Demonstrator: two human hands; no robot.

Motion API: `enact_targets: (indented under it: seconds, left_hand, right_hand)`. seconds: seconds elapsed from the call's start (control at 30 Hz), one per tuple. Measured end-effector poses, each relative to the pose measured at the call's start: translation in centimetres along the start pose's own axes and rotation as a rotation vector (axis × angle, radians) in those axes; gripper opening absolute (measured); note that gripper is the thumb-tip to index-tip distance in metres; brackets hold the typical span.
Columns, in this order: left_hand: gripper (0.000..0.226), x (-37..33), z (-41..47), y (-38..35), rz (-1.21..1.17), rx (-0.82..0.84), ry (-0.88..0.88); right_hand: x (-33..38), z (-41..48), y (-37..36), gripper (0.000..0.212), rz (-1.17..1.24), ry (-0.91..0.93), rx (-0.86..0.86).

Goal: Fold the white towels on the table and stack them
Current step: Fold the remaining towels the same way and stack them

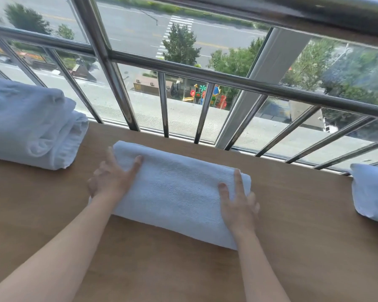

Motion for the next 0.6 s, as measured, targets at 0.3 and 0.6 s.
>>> enact_targets:
  seconds: [0.3,0.6]
  left_hand:
    - [0.113,1.4,1.0,1.4,-0.229,0.126,0.138]
    - [0.096,2.6,0.1,9.5,-0.444,-0.025,0.002]
  right_hand:
    - [0.6,0.4,1.0,0.068,0.206,0.065,0.035]
    - [5.8,-3.1,3.3,0.055,0.273,0.161,-0.056]
Point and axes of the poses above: each hand's wrist, its own z-axis towards the middle knuckle, its own y-axis out of the back of the hand, x = y × z, the point moved 4 cm from there along z, towards the middle knuckle, and after that the axes turned 10 degrees about z, right-handed, at the moved point
